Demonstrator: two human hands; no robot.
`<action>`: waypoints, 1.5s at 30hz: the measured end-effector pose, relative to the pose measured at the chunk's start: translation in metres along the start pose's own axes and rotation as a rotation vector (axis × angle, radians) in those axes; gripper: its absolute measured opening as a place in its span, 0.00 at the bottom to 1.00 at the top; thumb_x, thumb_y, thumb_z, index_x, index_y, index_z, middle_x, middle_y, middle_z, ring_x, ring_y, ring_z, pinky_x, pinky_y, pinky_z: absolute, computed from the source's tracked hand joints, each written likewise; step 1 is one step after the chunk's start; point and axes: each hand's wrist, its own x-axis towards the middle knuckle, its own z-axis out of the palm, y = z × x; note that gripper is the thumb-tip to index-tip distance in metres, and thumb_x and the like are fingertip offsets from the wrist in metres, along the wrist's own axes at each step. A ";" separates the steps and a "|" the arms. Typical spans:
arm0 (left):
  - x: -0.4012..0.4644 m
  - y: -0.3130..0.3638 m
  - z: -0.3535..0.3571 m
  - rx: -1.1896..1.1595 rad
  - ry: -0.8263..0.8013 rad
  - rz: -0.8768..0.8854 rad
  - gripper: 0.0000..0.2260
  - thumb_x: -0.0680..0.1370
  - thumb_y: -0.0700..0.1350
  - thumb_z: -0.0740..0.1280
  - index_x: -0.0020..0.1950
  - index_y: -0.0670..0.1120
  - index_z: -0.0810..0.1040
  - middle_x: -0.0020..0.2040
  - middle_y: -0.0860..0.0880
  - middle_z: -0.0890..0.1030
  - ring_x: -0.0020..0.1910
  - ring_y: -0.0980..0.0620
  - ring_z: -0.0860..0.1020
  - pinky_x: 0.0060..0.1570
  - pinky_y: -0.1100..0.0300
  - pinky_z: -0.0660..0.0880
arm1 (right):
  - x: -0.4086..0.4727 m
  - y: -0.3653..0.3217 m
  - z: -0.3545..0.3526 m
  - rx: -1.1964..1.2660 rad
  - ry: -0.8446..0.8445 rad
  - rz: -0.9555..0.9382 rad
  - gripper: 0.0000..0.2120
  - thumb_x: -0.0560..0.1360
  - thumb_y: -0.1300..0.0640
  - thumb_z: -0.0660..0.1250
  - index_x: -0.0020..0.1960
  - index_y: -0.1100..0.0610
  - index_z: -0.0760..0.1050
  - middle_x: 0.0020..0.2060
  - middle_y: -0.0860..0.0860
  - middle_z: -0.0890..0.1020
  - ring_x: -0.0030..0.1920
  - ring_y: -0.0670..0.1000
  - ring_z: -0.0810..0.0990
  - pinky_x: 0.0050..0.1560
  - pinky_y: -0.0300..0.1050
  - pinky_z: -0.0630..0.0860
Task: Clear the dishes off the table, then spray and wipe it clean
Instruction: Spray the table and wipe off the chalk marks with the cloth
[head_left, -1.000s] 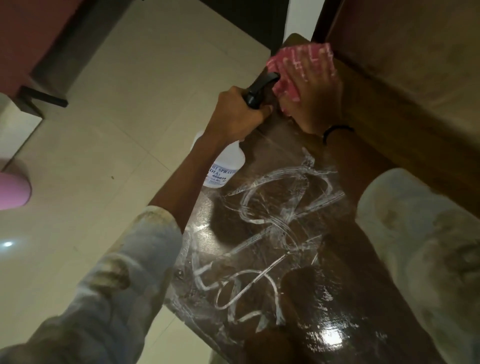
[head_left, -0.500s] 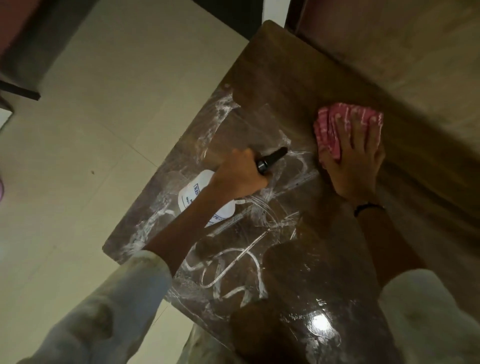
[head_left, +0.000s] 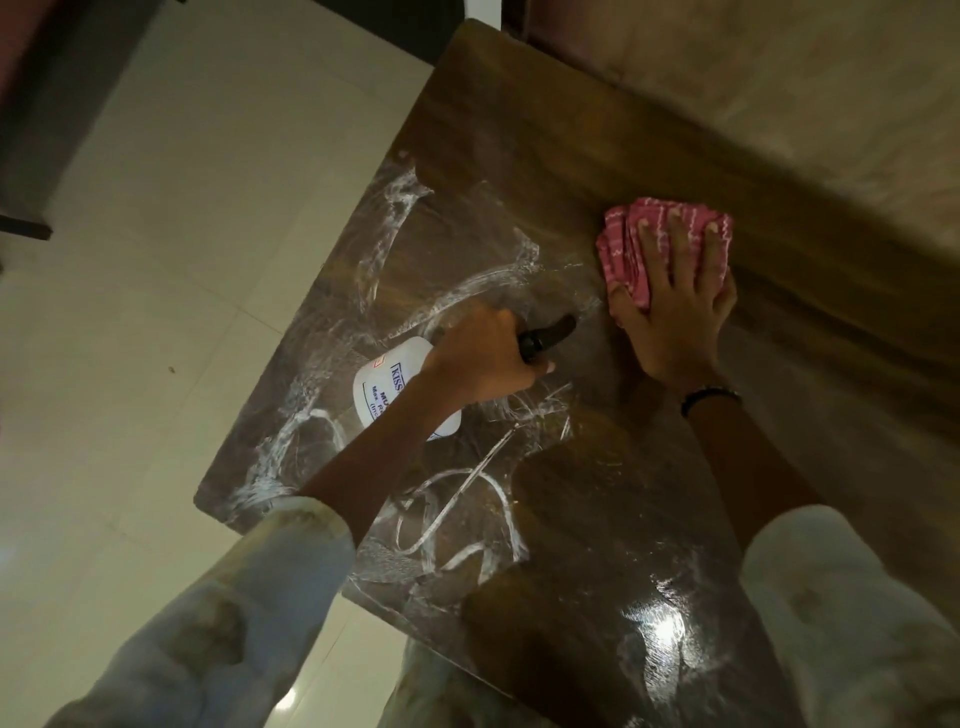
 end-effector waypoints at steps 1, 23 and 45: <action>-0.001 -0.001 0.001 0.003 0.013 0.003 0.17 0.71 0.57 0.70 0.46 0.44 0.78 0.37 0.48 0.76 0.38 0.48 0.78 0.38 0.57 0.76 | 0.000 -0.001 -0.001 0.001 -0.001 -0.003 0.36 0.73 0.32 0.46 0.77 0.45 0.49 0.78 0.52 0.51 0.77 0.61 0.44 0.71 0.66 0.50; -0.026 -0.019 -0.027 -0.432 0.193 0.008 0.13 0.72 0.49 0.72 0.38 0.39 0.78 0.29 0.48 0.76 0.28 0.57 0.74 0.33 0.69 0.67 | -0.017 -0.003 0.003 -0.090 -0.031 -0.204 0.34 0.75 0.34 0.47 0.77 0.45 0.49 0.78 0.51 0.53 0.77 0.59 0.47 0.72 0.65 0.49; -0.026 -0.002 -0.025 -0.295 0.292 -0.134 0.08 0.73 0.47 0.71 0.45 0.45 0.76 0.28 0.54 0.73 0.22 0.61 0.74 0.21 0.76 0.66 | -0.033 -0.009 0.001 -0.020 -0.110 -0.274 0.36 0.72 0.33 0.44 0.77 0.43 0.48 0.78 0.47 0.50 0.77 0.56 0.42 0.72 0.65 0.44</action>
